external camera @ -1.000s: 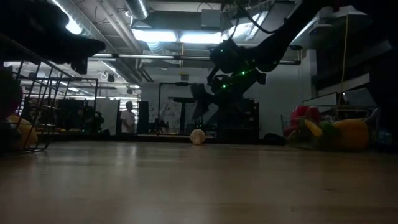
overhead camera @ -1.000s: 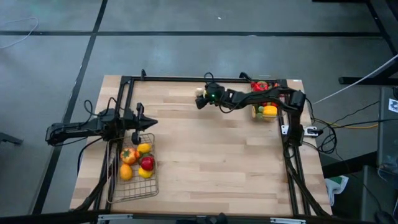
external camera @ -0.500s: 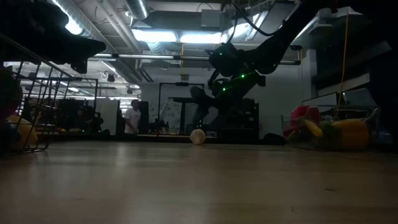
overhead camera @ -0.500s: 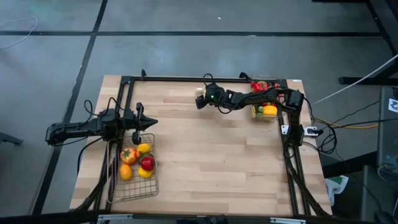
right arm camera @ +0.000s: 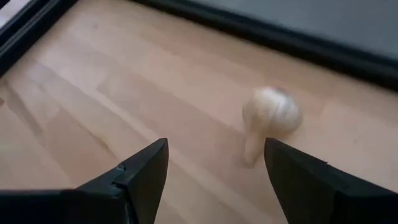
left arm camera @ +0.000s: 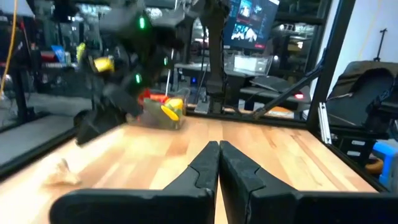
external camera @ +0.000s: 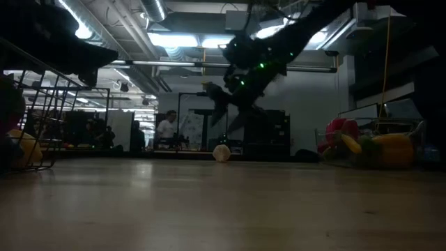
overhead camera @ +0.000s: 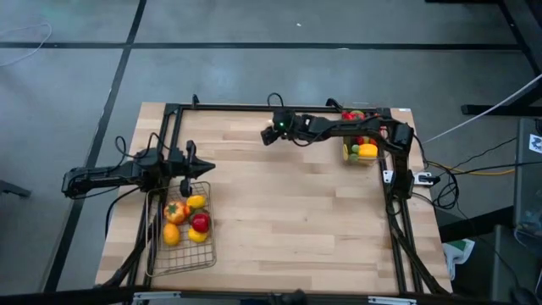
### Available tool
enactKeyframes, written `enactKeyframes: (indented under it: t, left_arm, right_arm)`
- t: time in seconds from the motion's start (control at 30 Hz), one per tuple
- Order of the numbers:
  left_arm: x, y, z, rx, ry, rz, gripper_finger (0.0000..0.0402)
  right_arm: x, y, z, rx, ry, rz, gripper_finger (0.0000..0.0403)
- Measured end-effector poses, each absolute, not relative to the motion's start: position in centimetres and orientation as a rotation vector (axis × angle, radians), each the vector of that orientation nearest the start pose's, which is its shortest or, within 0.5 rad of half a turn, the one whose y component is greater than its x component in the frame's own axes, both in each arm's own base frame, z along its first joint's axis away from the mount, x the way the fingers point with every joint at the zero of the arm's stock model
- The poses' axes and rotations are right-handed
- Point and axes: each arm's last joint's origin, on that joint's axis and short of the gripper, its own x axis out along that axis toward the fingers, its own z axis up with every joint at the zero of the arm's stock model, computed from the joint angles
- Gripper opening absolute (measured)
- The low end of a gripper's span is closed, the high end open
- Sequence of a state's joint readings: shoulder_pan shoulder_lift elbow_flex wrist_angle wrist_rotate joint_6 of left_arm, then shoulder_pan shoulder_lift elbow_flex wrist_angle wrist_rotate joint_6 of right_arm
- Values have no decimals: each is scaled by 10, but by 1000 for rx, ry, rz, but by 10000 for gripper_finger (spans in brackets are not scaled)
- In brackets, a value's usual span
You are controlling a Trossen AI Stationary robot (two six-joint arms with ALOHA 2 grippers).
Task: Sort produce into baskets
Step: Put the white garlic into the transparent bin
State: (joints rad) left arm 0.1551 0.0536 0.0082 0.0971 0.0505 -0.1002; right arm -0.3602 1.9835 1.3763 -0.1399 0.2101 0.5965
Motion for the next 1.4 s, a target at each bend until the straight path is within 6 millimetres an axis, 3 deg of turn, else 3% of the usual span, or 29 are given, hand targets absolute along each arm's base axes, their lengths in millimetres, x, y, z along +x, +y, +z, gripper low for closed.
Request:
enactKeyframes:
  t: [0.23,0.47,0.6,0.77,0.93,1.4]
  left_arm:
    - [100,14,168,-123,-20,104,9]
    - [100,14,168,-124,-23,107,10]
    - [99,14,168,-109,-24,116,10]
    - [100,15,168,-104,-22,125,10]
    - [100,15,168,-105,-23,126,10]
    - [100,15,168,-72,-19,126,10]
  right_arm:
    - [407,-174,221,594,531,-813,264]
    - [396,-203,233,659,546,-817,264]
    - [391,-223,231,751,553,-807,264]
    - [403,-239,216,813,598,-758,264]
    - [417,-244,207,803,704,-746,264]
    - [415,-244,209,811,790,-812,264]
